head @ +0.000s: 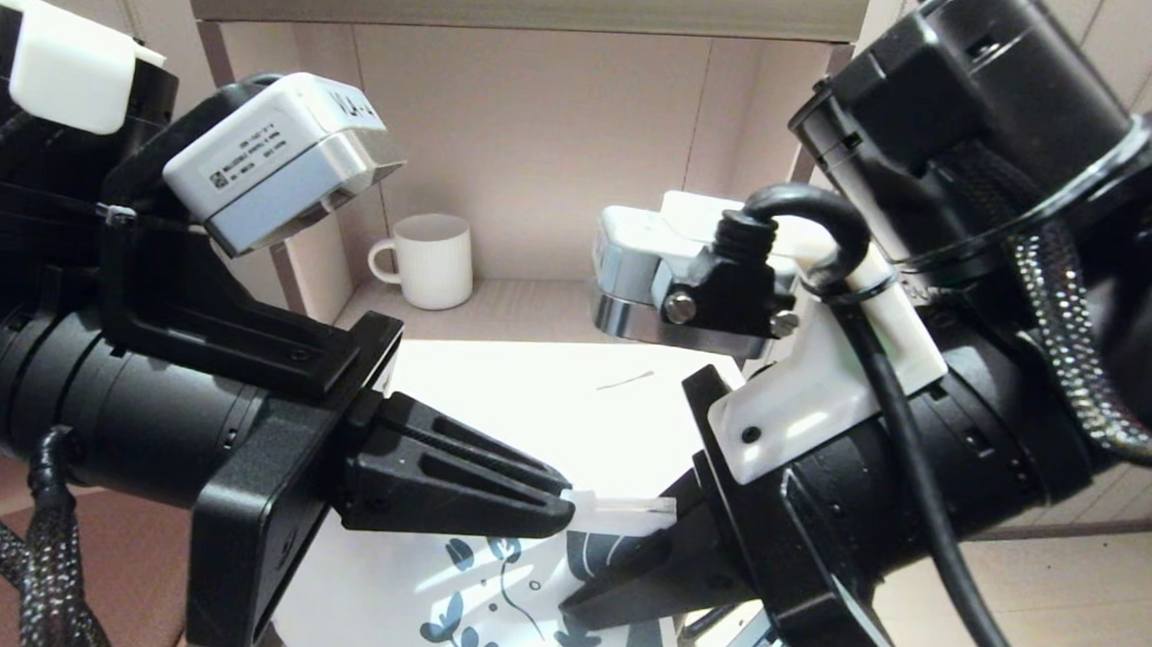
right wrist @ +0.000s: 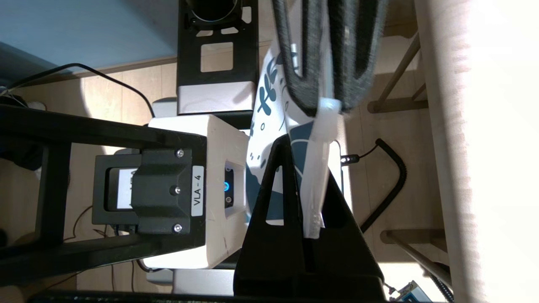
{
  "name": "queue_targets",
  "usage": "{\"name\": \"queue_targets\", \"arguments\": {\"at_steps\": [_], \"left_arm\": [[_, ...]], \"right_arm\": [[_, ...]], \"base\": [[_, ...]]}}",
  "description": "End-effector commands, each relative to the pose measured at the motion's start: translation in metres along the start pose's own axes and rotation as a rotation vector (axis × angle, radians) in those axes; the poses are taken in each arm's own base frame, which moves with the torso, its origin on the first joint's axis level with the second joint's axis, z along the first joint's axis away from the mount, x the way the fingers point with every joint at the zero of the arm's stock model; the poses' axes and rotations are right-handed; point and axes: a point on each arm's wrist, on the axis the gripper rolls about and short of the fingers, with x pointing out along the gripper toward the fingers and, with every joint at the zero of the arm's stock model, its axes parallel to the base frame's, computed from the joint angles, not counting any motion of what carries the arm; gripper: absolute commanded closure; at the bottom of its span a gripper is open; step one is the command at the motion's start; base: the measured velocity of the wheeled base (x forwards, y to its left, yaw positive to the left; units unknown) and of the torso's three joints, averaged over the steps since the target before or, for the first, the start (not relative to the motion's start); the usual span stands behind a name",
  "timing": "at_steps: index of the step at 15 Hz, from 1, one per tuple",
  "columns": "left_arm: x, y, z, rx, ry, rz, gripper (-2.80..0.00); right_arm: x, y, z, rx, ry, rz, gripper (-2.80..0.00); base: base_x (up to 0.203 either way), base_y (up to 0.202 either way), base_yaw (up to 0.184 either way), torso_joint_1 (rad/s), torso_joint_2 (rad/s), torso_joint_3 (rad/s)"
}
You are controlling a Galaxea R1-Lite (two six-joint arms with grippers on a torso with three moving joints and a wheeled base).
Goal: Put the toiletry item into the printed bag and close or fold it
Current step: Open the storage bag
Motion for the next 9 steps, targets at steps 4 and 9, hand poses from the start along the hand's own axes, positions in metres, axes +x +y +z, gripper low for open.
{"name": "queue_targets", "arguments": {"at_steps": [4,9], "left_arm": [[-0.006,-0.006,-0.001,0.013,-0.008,0.001,0.00],[-0.011,-0.011,-0.007,0.006,-0.001,0.010,0.00]], "right_arm": [[-0.015,0.005,-0.005,-0.002,-0.014,-0.019,0.00],[-0.032,0.009,-0.010,0.000,-0.034,-0.048,0.00]], "base": [[0.000,0.000,0.000,0.000,0.00,0.000],[0.000,0.000,0.000,0.000,0.00,0.000]]}}
